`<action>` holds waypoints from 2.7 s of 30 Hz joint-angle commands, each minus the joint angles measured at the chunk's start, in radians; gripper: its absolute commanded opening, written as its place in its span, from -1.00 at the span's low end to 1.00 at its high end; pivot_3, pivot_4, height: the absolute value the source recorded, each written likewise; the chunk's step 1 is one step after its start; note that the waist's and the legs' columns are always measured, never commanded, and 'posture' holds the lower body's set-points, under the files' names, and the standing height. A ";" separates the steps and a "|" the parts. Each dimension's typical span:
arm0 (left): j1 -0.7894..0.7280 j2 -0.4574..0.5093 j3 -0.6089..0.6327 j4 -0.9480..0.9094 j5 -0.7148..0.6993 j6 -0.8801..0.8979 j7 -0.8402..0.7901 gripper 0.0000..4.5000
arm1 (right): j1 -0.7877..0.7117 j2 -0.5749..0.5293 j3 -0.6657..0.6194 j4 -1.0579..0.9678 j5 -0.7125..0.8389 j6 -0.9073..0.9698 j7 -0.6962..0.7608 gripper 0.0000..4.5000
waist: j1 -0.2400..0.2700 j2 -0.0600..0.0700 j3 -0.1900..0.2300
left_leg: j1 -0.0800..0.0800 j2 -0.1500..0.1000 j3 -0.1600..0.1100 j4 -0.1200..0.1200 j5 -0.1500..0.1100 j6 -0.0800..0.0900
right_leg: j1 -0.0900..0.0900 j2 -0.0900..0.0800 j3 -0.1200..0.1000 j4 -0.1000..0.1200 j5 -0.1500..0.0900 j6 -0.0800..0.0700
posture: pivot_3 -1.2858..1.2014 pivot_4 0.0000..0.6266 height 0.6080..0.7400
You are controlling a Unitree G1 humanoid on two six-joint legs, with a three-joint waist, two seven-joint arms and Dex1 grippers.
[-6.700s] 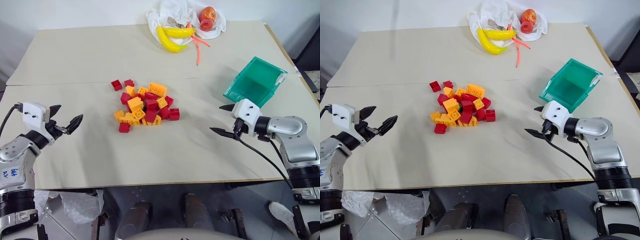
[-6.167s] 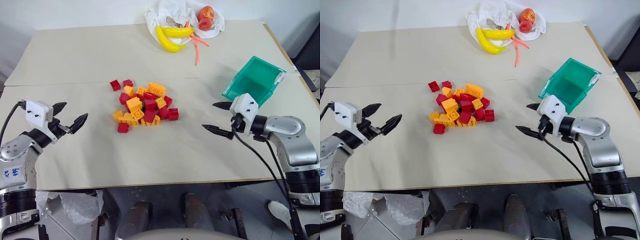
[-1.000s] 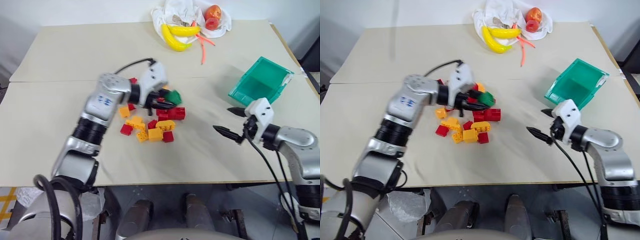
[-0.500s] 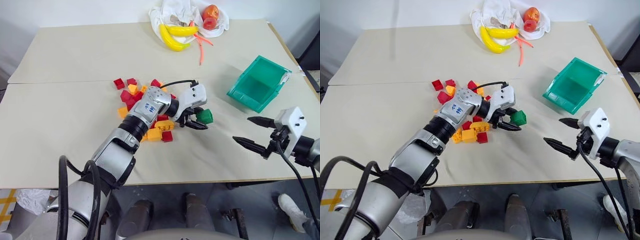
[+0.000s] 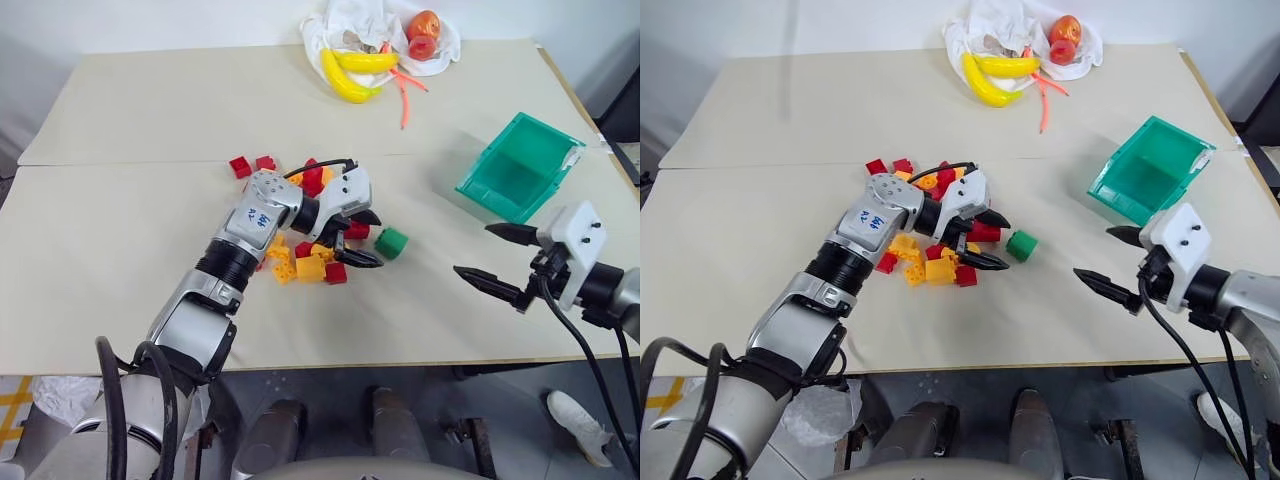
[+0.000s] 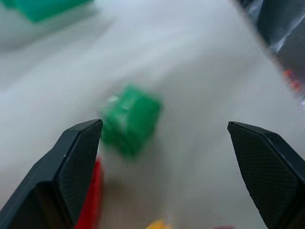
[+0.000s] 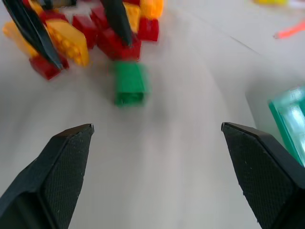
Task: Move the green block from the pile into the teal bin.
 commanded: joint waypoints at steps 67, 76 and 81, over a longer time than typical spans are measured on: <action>0.438 0.387 0.463 -0.594 -0.556 0.111 0.003 1.00 | -1.003 0.155 0.444 1.293 -0.663 -0.574 -0.171 -0.33 | -0.066 0.001 0.000 | 0.000 0.004 0.002 -0.004 -0.001 -0.001 | -0.002 0.002 0.000 -0.004 0.002 -0.004 | 0.03 -0.52 1.00; 0.379 0.381 0.449 -0.510 -0.539 0.080 -0.026 1.00 | -1.001 0.148 0.427 1.260 -0.683 -0.560 -0.165 0.98 | -0.067 0.001 0.000 | 0.000 0.004 0.002 -0.004 -0.001 -0.001 | -0.003 0.002 0.000 -0.004 0.002 -0.004 | 0.03 -0.52 1.00; 0.383 0.391 0.476 -0.496 -0.542 0.087 0.007 1.00 | -0.926 0.128 0.387 1.108 -0.626 -0.504 -0.093 0.98 | -0.066 0.001 0.000 | -0.001 0.004 0.002 -0.004 -0.001 -0.001 | -0.003 0.002 0.000 -0.004 0.002 -0.004 | 0.03 -0.52 1.00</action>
